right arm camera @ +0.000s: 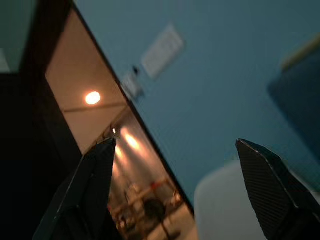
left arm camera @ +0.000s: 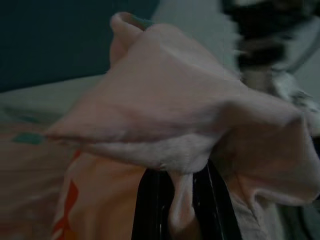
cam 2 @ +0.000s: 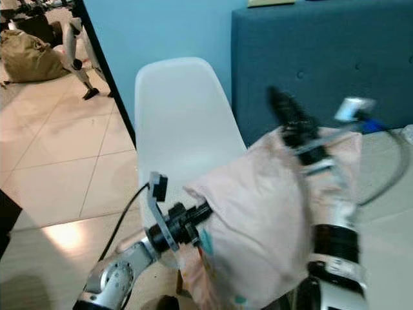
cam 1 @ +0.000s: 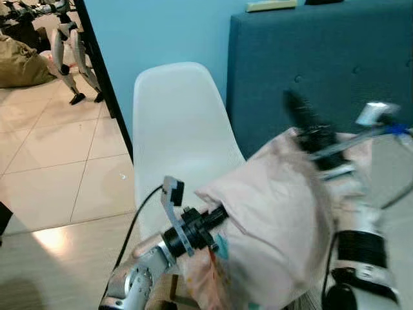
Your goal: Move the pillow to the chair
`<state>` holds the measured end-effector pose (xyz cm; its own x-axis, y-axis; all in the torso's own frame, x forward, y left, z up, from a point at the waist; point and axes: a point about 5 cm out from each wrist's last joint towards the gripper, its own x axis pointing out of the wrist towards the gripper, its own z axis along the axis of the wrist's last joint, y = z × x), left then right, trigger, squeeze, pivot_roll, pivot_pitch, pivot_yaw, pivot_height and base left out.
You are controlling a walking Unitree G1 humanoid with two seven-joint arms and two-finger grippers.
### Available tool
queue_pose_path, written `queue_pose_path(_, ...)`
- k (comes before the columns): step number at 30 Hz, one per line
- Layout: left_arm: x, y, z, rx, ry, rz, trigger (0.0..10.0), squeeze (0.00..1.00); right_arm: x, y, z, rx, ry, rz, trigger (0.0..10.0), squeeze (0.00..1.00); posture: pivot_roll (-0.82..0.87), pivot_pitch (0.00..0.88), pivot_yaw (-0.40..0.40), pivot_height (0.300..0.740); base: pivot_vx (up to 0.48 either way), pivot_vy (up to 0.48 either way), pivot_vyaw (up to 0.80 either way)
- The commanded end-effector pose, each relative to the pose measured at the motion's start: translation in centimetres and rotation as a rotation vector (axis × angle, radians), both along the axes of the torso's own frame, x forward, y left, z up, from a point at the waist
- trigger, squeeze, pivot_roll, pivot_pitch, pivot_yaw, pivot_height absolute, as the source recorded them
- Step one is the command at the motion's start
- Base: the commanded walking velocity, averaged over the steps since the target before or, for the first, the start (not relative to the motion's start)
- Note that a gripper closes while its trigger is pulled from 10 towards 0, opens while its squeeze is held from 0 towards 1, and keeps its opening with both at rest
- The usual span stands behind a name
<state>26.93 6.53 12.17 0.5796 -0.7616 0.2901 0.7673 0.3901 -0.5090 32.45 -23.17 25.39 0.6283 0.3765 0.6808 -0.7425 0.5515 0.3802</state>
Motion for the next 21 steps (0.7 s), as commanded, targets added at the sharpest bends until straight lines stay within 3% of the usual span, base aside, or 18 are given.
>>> queue_pose_path(1, 0.4, 0.5, -0.4, 0.029, 0.015, 0.044, 0.0, 0.00, -0.3, 0.5, 0.0, 0.013, -0.015, 0.051, 10.0, 0.38, -0.07, 0.024, 0.044, 0.615, 0.000, 0.000, 0.00)
queue_pose_path(3, 1.6, 1.3, 0.1, 0.026, 0.013, 0.141, 0.0, 0.00, -2.8, 0.4, -0.2, -0.073, -0.068, 0.147, 10.0, 0.29, -0.08, 0.023, 0.046, 0.615, 0.000, 0.000, 0.00)
queue_pose_path(4, 1.6, 1.3, 0.1, 0.026, 0.013, 0.141, 0.0, 0.00, -2.8, 0.4, -0.2, -0.073, -0.068, 0.147, 10.0, 0.29, -0.08, 0.023, 0.046, 0.615, 0.000, 0.000, 0.00)
queue_pose_path(5, 2.9, 2.4, 0.9, 0.013, 0.011, 0.254, 0.0, 0.00, -5.2, 2.0, -1.4, -0.186, -0.062, 0.289, 10.0, 0.13, -0.08, 0.022, 0.048, 0.615, 0.000, 0.000, 0.00)
queue_pose_path(6, 3.4, 2.8, 1.3, 0.006, 0.008, 0.292, 0.0, 0.00, -5.8, 2.8, -2.2, -0.223, -0.040, 0.344, 10.0, 0.12, -0.08, 0.022, 0.048, 0.615, 0.000, 0.000, 0.00)
queue_pose_path(7, 3.4, 2.8, 1.3, 0.006, 0.008, 0.292, 0.0, 0.00, -5.8, 2.8, -2.2, -0.223, -0.040, 0.344, 10.0, 0.12, -0.08, 0.022, 0.048, 0.615, 0.000, 0.000, 0.00)
queue_pose_path(11, 5.3, 5.0, 3.0, 0.011, -0.028, 0.441, 0.0, 0.00, -7.3, 5.9, -6.0, -0.379, 0.128, 0.478, 10.0, 0.06, -0.08, 0.022, 0.051, 0.615, 0.000, 0.000, 0.00)
queue_pose_path(13, 5.7, 5.7, 3.7, 0.009, -0.042, 0.484, 0.0, 0.00, -7.7, 6.6, -7.2, -0.435, 0.184, 0.504, 10.0, 0.04, -0.08, 0.022, 0.052, 0.615, 0.000, 0.000, 0.00)
queue_pose_path(21, 7.3, 8.3, 5.7, 0.017, -0.089, 0.653, 0.0, 0.00, -8.5, 6.8, -8.1, -0.522, 0.252, 0.516, 10.0, 0.00, -0.09, 0.024, 0.054, 0.615, 0.000, 0.000, 0.00)
